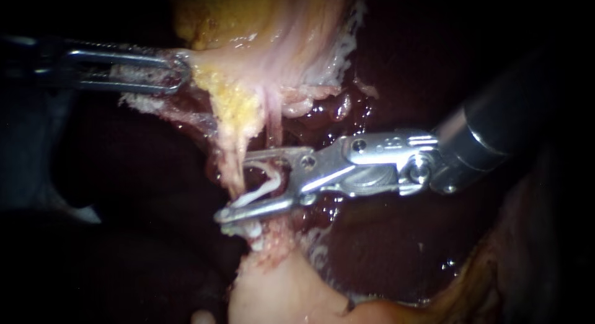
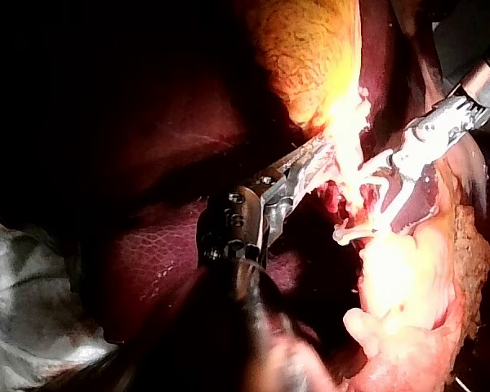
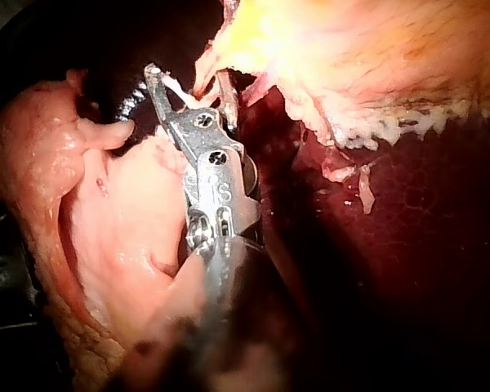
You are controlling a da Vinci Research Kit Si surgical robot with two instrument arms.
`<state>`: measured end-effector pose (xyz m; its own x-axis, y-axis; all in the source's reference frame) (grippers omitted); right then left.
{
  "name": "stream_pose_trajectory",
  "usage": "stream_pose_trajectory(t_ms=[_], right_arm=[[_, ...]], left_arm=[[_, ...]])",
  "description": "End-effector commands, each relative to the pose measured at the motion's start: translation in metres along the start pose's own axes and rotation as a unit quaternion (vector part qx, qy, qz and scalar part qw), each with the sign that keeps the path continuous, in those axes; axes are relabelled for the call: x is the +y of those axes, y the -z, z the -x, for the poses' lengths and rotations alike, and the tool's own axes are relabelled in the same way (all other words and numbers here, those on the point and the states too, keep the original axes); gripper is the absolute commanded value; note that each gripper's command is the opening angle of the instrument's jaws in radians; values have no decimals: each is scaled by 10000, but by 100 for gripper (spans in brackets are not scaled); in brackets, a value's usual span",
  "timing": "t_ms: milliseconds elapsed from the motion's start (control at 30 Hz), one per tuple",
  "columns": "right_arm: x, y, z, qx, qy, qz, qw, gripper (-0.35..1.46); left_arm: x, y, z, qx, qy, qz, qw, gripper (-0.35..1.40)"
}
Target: Clipping third clip left tube
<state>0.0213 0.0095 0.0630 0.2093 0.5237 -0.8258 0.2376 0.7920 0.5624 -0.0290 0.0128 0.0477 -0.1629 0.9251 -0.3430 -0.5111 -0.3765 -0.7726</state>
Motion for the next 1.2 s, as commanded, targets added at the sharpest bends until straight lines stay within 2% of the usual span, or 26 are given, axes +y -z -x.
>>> stream_pose_trajectory(t_ms=[33,500,600,800,1000,1067,1200], right_arm=[[0,-2,-1,26,-15,-14,10000,48],[14,-32,-13,170,-620,64,9979,46],[11,-31,-20,283,-656,51,9974,46],[2,-29,-49,517,-769,12,9957,46],[-11,-27,-80,659,-824,-36,9944,45],[-15,-27,-86,695,-829,-65,9941,44],[-18,-27,-88,691,-812,-137,9942,39]], left_arm=[[0,0,0,1,3,-5,10000,-35],[0,-3,1,-2,2,1,10000,-35],[0,-3,1,-2,2,1,10000,-35],[-1,-4,1,-1,-2,0,10000,-35],[-1,-4,1,-1,-2,0,10000,-35],[-2,-4,1,-1,-2,0,10000,-35],[-2,-4,2,-1,-3,0,10000,-35]])
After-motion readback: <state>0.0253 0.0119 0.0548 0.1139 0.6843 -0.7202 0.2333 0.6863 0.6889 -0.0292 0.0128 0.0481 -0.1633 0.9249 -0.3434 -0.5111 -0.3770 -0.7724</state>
